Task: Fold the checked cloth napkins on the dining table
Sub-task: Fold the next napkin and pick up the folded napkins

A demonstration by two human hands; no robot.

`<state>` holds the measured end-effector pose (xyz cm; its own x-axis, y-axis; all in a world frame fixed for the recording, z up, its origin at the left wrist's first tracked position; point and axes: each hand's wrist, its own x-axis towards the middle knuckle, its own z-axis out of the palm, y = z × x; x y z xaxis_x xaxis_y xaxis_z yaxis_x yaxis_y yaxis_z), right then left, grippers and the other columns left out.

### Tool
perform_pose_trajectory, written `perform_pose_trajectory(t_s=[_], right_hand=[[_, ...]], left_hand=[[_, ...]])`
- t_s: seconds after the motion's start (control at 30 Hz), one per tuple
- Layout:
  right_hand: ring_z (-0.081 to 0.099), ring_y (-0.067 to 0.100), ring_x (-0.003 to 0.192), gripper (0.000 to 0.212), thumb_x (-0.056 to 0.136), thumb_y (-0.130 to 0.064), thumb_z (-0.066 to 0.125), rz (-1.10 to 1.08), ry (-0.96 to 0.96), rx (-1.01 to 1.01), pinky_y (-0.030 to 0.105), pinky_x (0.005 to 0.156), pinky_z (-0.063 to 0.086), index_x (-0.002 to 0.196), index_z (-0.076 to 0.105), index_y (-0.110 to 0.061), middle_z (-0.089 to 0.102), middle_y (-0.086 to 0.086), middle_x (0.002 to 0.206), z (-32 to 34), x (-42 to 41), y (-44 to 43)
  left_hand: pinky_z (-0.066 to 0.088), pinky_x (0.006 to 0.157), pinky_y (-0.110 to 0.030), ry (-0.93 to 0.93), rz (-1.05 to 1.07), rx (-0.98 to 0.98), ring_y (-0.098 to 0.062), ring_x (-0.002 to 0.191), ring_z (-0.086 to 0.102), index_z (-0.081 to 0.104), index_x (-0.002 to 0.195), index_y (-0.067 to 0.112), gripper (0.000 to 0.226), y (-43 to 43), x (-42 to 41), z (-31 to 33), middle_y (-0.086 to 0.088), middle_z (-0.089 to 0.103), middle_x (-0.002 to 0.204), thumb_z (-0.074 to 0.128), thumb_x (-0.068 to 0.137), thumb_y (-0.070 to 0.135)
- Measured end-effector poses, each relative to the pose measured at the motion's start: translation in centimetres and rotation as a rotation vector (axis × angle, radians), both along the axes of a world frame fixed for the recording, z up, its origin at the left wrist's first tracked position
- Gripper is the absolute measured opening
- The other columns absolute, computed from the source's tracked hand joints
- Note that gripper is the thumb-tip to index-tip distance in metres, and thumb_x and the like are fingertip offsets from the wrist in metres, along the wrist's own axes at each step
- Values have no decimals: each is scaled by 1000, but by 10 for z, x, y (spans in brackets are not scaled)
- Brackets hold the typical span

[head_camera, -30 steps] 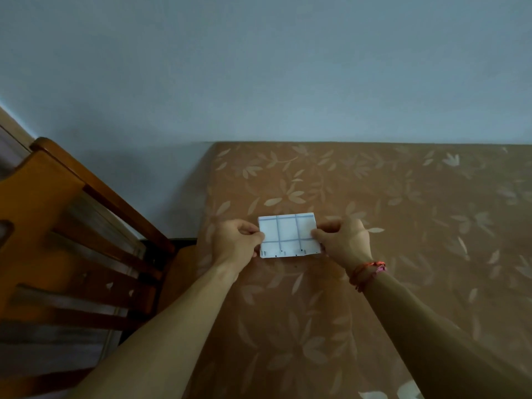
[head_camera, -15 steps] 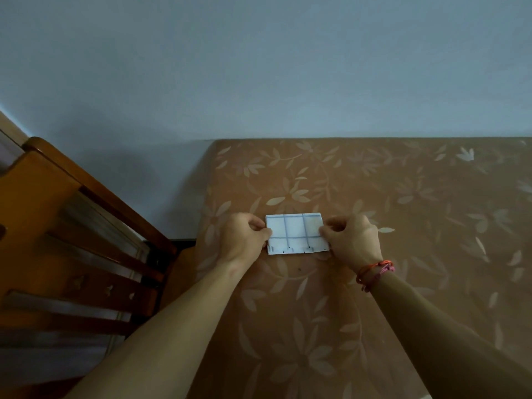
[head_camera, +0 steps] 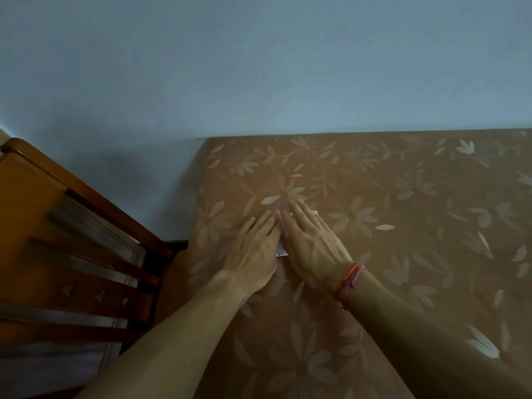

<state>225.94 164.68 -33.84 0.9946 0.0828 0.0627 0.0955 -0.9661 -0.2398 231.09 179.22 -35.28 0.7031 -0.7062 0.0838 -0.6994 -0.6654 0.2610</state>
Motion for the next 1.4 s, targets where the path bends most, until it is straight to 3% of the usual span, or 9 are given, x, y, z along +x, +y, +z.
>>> perform_pose_trajectory(t_s=[0.4, 0.6, 0.77, 0.93, 1.03, 1.17, 1.23, 1.3, 1.4], right_hand=[[-4, 18, 152, 71, 96, -44, -1, 8, 109, -98, 33, 119, -6, 156, 5, -8, 0, 7, 165, -17, -11, -20], [6, 22, 152, 71, 98, -45, 4, -28, 54, -135, 41, 121, -1, 155, 14, -5, 11, 11, 164, -25, -18, -24], [7, 24, 152, 73, 98, -48, 3, -50, 71, -129, 48, 123, 8, 155, 15, -3, 11, 13, 163, -24, -18, -23], [25, 31, 147, 77, 102, -53, 5, -49, 86, -171, 50, 118, 26, 150, 29, 3, 28, 21, 157, -21, -55, -19], [27, 30, 146, 76, 102, -54, 11, -28, 111, -185, 47, 116, 28, 148, 32, 2, 29, 19, 157, -16, -74, -19], [41, 28, 138, 55, 101, -39, 35, -68, 101, 161, 33, 117, 28, 143, 44, -4, 44, 12, 150, 10, -60, -25], [59, 21, 102, 27, 99, -26, 43, -206, 32, 389, 32, 91, 49, 112, 61, -12, 64, 4, 112, 24, -50, -26], [59, 19, 76, 21, 94, -21, 44, -405, 70, 595, 34, 68, 48, 89, 64, -17, 64, -1, 79, 30, -39, -30], [54, 18, 64, 23, 85, -23, 48, -619, 112, 916, 43, 62, 50, 83, 67, -11, 59, -3, 65, 32, -27, -34]], left_hand=[[-1, 121, -32, 38, 12, -30, -8, 148, -3, 14, 153, 14, 57, 7, -2, -8, 1, 7, 162, 30, 100, 7], [0, 120, -29, 58, -7, -40, -11, 148, -2, 16, 153, 11, 55, 10, -1, -4, -1, 7, 162, 29, 100, 7], [13, 117, -31, -42, -4, -47, -19, 146, 22, 37, 145, 3, 52, 25, -16, -14, -12, 32, 155, 42, 94, 5], [0, 117, -25, 26, 1, -7, -12, 148, 5, 23, 151, 7, 67, 24, -20, -7, -6, 16, 160, 4, 89, 24], [4, 120, -27, 94, 20, -31, -9, 148, 4, 23, 152, 10, 55, 22, -19, -2, -2, 14, 161, 17, 97, 18], [21, 114, -18, 357, 279, -366, -7, 142, 27, 40, 146, 14, 47, 17, -14, 20, 4, 34, 154, 44, 99, 11], [28, 108, -18, 552, 521, -595, -8, 132, 42, 50, 139, 16, 40, 14, -13, 35, 5, 49, 142, 45, 99, 10], [39, 107, -27, 772, 729, -822, -12, 121, 54, 61, 125, 15, 31, 14, -13, 46, 1, 58, 131, 47, 98, 9], [44, 104, -33, 1070, 841, -1072, -20, 114, 59, 60, 117, 9, 23, 14, -14, 53, -11, 61, 126, 48, 98, 6]])
